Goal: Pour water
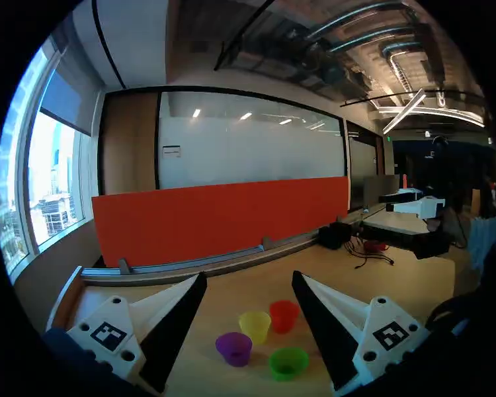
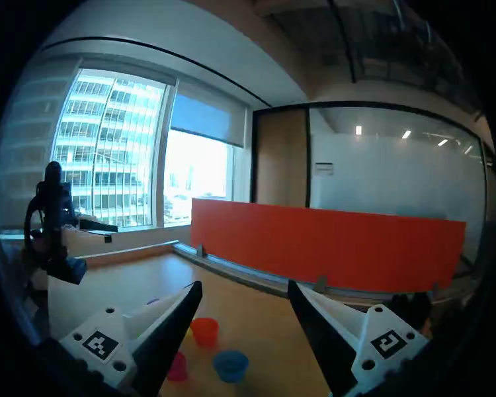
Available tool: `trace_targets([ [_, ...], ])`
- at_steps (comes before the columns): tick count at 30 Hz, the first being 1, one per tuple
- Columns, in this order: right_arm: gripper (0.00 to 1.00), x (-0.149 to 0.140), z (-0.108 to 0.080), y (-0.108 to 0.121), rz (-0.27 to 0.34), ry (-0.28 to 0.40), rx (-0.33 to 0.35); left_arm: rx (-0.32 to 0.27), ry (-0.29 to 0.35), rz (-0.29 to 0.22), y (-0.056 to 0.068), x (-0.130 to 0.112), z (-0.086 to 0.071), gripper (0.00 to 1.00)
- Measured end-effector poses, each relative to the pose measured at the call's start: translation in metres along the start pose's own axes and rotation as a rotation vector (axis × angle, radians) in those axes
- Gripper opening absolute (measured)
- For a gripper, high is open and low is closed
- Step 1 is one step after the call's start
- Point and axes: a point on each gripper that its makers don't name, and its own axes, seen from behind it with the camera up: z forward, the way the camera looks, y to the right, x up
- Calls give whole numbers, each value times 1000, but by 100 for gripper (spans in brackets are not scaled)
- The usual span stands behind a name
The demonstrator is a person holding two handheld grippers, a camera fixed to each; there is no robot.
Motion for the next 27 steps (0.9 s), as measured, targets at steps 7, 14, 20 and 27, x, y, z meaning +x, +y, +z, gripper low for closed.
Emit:
trace_targets([
  [7, 100, -17, 7, -5, -12, -63, 60, -43, -52, 33, 7, -20, 2, 96],
  [14, 100, -35, 11, -4, -27, -121, 95, -67, -88, 66, 12, -37, 2, 96],
  [20, 100, -52, 13, -7, -36, -169, 126, -106, -124, 58, 20, -54, 3, 96],
  [27, 100, -73, 16, -10, -45, -220, 160, -131, -149, 43, 26, -71, 6, 96],
])
